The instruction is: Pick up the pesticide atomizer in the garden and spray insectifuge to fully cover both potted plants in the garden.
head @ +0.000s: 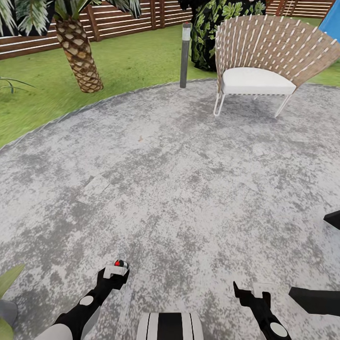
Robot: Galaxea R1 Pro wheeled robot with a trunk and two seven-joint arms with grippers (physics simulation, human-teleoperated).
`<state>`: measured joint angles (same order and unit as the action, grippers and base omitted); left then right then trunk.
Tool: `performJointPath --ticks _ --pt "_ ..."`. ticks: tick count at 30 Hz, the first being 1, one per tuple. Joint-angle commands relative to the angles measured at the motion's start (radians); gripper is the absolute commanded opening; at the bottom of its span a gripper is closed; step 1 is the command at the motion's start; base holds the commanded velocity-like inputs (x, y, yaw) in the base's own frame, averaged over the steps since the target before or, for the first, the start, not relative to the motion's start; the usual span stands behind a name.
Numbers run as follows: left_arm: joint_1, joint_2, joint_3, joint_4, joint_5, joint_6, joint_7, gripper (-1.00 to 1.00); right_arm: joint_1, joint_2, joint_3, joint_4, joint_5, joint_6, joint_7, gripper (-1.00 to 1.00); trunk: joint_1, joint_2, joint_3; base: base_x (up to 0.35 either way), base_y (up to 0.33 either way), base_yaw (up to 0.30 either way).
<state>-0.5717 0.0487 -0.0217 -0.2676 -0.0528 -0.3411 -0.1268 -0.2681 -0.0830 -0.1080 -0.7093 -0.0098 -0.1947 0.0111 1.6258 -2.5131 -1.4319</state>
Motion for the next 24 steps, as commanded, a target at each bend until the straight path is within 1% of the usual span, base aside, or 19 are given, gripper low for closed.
performJointPath --ticks 1,8,14,24 --pt "0.000 0.000 -0.002 0.001 -0.005 -0.004 0.001 1.00 0.000 0.000 -0.001 0.001 -0.001 -0.003 0.001 1.00 0.000 0.000 -0.001 0.013 0.000 0.000" --pt "0.000 0.000 -0.001 0.001 -0.005 -0.004 0.001 1.00 0.000 0.000 -0.001 0.000 -0.002 -0.003 0.001 1.00 0.000 0.000 -0.001 0.006 0.000 0.000" --pt "0.000 0.000 -0.001 0.001 -0.005 -0.005 0.001 1.00 0.000 0.000 -0.001 -0.001 -0.002 -0.003 0.001 1.00 0.000 0.000 -0.001 0.071 0.000 0.000" --pt "0.000 0.000 0.000 0.001 -0.005 -0.005 0.001 1.00 0.000 0.000 -0.001 -0.001 -0.002 -0.003 0.001 1.00 0.000 0.000 -0.001 0.005 0.000 0.000"
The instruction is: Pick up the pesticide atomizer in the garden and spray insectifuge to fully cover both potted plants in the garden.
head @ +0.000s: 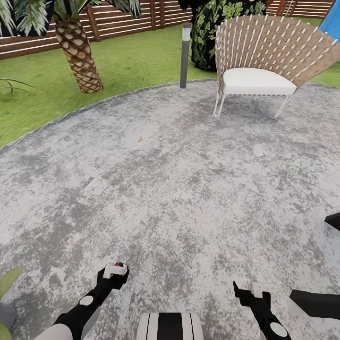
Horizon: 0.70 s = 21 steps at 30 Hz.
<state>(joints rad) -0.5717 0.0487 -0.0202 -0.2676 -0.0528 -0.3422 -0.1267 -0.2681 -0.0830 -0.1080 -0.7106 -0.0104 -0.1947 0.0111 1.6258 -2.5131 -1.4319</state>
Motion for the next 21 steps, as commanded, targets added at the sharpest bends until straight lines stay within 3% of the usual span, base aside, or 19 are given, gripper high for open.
performJointPath --ticks 1,4,5,21 --pt "0.000 0.000 -0.002 0.001 -0.005 -0.004 0.001 1.00 0.000 0.000 -0.001 0.001 -0.001 -0.003 0.001 1.00 0.000 0.000 -0.001 0.000 0.000 0.000" --pt "0.000 0.000 -0.008 0.001 -0.005 -0.003 0.001 1.00 0.000 0.000 -0.001 0.001 -0.001 -0.003 0.001 1.00 0.000 0.000 -0.001 0.000 0.000 0.000" --pt "0.000 -0.001 -0.010 0.001 -0.005 -0.004 0.001 -1.00 0.000 0.000 -0.001 0.001 -0.001 -0.003 0.001 1.00 0.000 0.000 -0.001 0.000 0.000 0.000" --pt "0.000 0.000 -0.021 0.001 -0.005 -0.004 0.001 -1.00 0.000 0.000 -0.001 0.002 -0.001 -0.003 0.001 1.00 0.000 0.000 -0.001 0.000 0.000 0.000"
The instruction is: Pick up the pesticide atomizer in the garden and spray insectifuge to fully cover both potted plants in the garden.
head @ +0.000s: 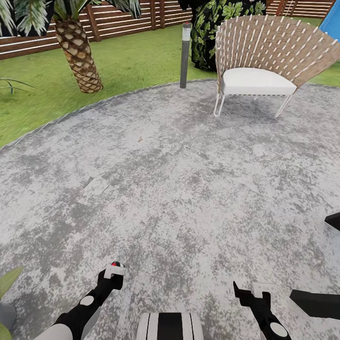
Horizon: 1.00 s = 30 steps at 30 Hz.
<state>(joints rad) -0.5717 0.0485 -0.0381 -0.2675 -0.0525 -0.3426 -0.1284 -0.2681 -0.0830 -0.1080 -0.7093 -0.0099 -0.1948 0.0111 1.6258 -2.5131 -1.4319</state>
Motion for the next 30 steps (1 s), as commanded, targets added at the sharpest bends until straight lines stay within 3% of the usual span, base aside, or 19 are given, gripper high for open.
performJointPath --ticks 1,17,30 --pt "0.000 0.001 -0.003 0.001 -0.006 -0.004 0.003 -1.00 0.000 0.000 -0.001 0.001 -0.001 -0.003 0.001 1.00 0.000 0.000 -0.001 0.000 0.000 0.000" --pt "0.000 0.001 -0.003 0.000 -0.005 -0.005 0.003 -1.00 0.000 0.000 -0.001 0.000 -0.001 -0.003 0.001 1.00 0.000 0.000 -0.001 0.000 0.000 0.000" --pt "0.000 0.001 -0.003 -0.001 -0.005 -0.006 0.003 -1.00 0.000 0.000 -0.001 0.000 -0.001 -0.003 0.001 1.00 -0.006 0.003 0.050 0.000 0.000 0.000"
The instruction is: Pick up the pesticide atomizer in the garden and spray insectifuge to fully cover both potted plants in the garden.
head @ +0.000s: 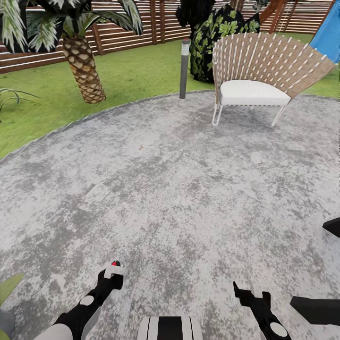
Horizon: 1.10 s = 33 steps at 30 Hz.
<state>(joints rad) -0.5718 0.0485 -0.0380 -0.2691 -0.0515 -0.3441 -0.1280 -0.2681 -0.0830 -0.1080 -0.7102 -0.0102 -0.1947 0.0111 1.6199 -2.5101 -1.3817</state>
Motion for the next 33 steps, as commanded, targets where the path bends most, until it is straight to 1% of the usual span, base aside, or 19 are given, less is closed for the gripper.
performJointPath --ticks 1,28,33 --pt "0.000 0.001 -0.003 0.001 -0.006 -0.004 0.002 -1.00 0.000 0.000 -0.001 0.001 -0.001 -0.003 0.001 1.00 -0.001 0.000 0.003 0.000 0.000 0.000" --pt "0.000 0.001 -0.003 0.001 -0.005 -0.004 0.002 -1.00 0.000 0.000 -0.001 0.001 -0.001 -0.003 0.001 1.00 -0.013 0.006 0.108 0.000 0.000 0.000" --pt "0.000 0.001 -0.003 0.001 -0.005 -0.004 0.002 -1.00 0.000 0.000 -0.001 0.002 -0.001 -0.003 0.001 1.00 -0.013 0.006 0.108 0.000 0.000 0.000"
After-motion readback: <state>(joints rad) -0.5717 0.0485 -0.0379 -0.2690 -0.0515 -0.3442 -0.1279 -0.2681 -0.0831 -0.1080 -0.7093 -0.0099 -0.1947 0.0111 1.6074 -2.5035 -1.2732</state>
